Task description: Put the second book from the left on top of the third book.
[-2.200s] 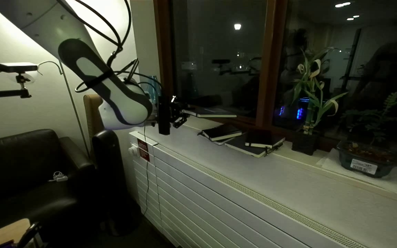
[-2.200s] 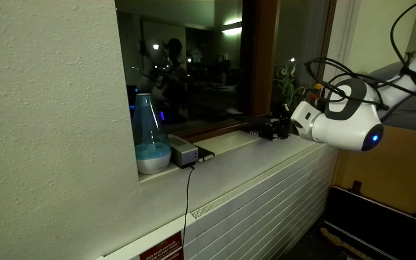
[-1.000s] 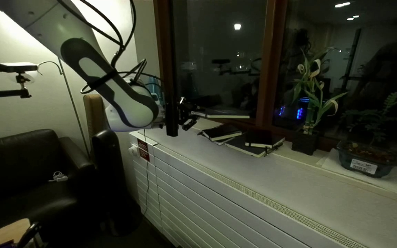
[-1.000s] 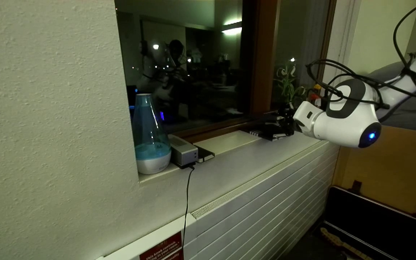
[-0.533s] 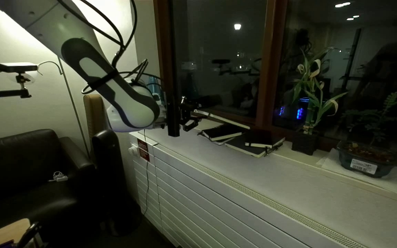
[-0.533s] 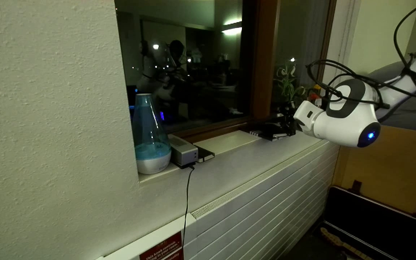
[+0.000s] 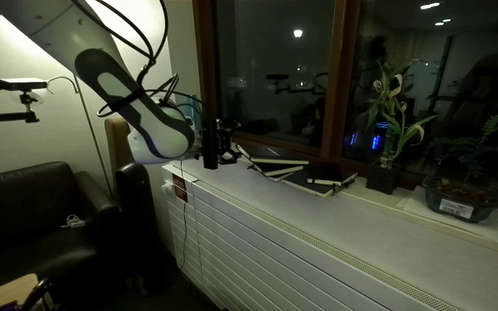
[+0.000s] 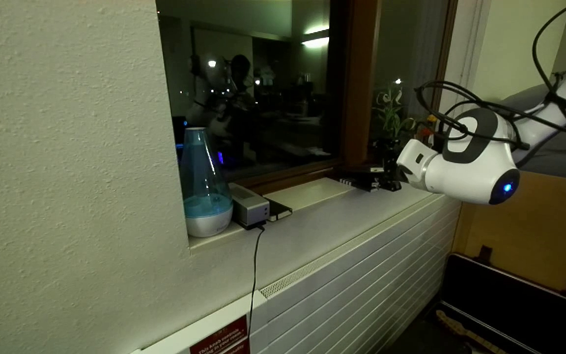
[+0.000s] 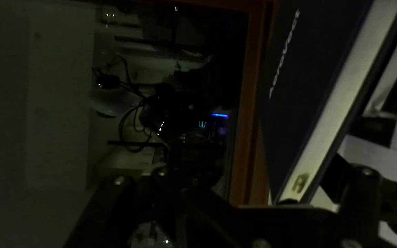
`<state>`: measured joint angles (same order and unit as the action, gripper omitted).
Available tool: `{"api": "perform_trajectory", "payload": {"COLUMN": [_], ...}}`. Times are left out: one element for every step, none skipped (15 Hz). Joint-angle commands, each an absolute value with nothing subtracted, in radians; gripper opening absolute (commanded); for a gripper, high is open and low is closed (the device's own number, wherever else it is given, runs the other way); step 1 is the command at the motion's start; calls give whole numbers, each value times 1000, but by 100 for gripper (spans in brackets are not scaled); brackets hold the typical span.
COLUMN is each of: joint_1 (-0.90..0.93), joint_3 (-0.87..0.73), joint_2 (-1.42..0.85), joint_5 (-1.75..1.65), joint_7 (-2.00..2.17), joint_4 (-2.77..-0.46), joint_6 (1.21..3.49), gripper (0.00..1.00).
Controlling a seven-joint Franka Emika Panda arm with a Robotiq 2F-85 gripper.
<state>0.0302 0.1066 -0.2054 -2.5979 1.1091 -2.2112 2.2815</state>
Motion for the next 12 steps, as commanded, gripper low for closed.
{"api": "perform_trajectory", "payload": {"joint_1": [52,58,62,69,74,79,83,89,92,95,97,99], "joint_3": [155,168,178,189,195,201,207,211,216,225,233,240], "joint_2": [-141,-139,-135,-134,-131,-132,-132,-129,-126,-123,-120,-117], "joint_5": [-2595,-2596,-2595,-2595,-2595,-2595,-2595,-2595,-2595,-2594,-2596,-2596], "joint_7": [1159,1186,1212,1241,1256,1271,1285,1295,1310,1343,1393,1436], "joint_4": [-2267,-2269,-2267,-2267,-2269,-2266,-2263,-2263,-2260,-2257,-2255,-2251], "joint_6": [2331,2349,2372,2387,2397,2409,2417,2424,2435,2457,2481,2513], "gripper": [100,100,100,100,100,100,100,100,100,100,100,100]}}
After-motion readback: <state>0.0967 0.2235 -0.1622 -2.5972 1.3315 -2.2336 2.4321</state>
